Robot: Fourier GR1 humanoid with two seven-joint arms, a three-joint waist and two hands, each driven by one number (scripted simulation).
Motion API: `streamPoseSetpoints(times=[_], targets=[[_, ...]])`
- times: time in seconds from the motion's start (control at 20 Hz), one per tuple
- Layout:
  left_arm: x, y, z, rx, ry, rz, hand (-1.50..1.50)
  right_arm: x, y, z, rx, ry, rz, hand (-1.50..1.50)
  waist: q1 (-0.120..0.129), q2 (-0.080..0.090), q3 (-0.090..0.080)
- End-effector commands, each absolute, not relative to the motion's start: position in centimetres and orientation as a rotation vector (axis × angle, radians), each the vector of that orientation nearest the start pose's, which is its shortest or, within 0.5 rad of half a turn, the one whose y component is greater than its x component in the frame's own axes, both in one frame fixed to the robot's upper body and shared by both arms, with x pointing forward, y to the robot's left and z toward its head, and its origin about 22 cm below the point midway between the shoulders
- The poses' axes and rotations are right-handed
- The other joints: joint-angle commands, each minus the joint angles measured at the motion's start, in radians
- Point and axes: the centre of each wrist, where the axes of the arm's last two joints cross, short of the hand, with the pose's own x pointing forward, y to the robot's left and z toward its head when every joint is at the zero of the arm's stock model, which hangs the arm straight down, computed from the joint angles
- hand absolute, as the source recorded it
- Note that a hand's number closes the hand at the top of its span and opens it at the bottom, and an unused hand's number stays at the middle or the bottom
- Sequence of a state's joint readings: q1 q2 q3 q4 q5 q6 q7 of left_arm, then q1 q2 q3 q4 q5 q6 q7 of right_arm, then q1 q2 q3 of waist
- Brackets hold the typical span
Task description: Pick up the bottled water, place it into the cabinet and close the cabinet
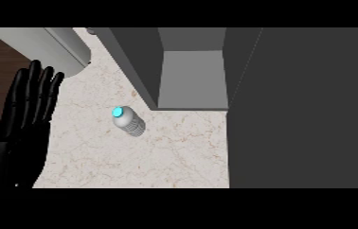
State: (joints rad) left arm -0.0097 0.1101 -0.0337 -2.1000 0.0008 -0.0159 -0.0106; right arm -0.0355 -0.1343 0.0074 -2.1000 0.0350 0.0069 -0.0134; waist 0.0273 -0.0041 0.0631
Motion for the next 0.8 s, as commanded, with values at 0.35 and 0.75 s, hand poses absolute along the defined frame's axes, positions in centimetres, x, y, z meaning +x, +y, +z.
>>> streamPoseSetpoints(times=[0.35, 0.75], targets=[[22.5, 24.6, 9.9, -0.167, -1.852, -0.073, -1.50, 18.0, -22.5, 11.5, 0.173, -1.874, 0.075, -1.50, -0.040, 0.007, -0.064], [19.9, 24.7, 11.1, -0.172, -1.815, -0.067, -1.50, 10.2, -23.3, 15.4, 0.179, -1.849, 0.069, -1.50, -0.035, 0.001, -0.063]])
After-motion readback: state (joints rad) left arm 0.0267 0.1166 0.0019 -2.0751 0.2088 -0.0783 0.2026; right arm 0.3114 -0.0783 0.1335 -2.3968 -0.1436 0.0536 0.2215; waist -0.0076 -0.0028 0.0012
